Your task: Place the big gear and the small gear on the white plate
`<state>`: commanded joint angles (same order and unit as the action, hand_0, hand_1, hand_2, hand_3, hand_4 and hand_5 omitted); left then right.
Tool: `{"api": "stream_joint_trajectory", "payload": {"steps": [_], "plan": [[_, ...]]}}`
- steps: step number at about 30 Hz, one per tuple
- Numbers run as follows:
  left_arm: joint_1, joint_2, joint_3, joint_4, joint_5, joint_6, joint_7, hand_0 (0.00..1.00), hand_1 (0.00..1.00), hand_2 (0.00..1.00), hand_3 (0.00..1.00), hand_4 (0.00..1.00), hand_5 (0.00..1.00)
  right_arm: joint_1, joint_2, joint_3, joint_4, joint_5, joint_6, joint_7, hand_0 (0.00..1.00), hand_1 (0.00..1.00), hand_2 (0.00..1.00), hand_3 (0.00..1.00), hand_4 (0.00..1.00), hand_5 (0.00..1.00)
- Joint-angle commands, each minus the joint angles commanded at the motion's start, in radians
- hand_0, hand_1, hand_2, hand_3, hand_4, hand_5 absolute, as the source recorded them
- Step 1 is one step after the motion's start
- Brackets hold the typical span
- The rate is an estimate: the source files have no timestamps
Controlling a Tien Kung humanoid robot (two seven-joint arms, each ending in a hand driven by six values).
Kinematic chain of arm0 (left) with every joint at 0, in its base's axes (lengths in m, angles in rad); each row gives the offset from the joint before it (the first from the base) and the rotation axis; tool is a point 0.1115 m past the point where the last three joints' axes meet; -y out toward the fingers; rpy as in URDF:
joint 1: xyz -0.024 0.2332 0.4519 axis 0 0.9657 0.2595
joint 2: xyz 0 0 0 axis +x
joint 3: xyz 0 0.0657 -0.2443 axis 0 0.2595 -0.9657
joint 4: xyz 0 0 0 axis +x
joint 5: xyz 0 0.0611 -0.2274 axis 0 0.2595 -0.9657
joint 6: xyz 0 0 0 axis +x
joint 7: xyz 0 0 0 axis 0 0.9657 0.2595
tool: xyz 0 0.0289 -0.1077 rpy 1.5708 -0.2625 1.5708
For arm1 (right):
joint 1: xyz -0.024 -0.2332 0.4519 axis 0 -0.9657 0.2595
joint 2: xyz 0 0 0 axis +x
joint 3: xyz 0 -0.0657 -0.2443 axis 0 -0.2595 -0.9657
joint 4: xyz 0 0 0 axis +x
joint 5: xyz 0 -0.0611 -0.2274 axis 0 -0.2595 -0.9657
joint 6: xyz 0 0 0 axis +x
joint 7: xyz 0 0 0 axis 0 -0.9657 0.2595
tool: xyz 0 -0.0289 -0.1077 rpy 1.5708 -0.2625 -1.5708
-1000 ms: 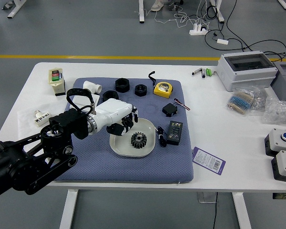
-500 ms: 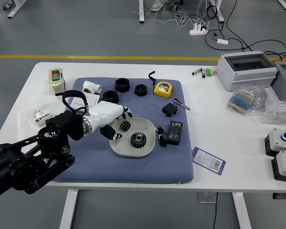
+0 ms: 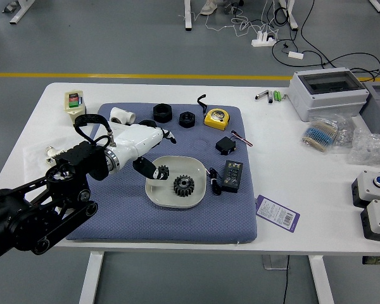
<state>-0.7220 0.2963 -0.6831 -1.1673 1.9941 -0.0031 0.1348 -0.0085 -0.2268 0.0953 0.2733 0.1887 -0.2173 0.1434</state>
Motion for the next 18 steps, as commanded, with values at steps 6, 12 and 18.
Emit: {"api": "stream_joint_trajectory", "payload": {"steps": [6, 12, 18], "plan": [[0.021, 0.003, -0.068, 0.037, 0.010, 0.093, 0.001, 0.593, 0.697, 0.843, 0.784, 0.998, 0.267, 0.000, 0.000, 0.000, 0.000, 0.000, 0.000, 0.000, 0.622, 0.625, 0.728, 0.548, 0.759, 0.715], [0.065, 0.005, -0.156, 0.073, -0.057, 0.234, -0.024, 0.558, 0.669, 0.786, 0.759, 0.924, 0.310, -0.001, 0.001, -0.002, -0.001, 0.002, 0.001, 0.000, 0.622, 0.625, 0.728, 0.549, 0.759, 0.715], [0.129, -0.006, -0.260, 0.084, -0.216, 0.348, -0.105, 0.535, 0.638, 0.733, 0.671, 0.860, 0.322, -0.002, 0.001, -0.005, -0.001, 0.002, 0.001, -0.001, 0.622, 0.625, 0.728, 0.549, 0.759, 0.715]]}}
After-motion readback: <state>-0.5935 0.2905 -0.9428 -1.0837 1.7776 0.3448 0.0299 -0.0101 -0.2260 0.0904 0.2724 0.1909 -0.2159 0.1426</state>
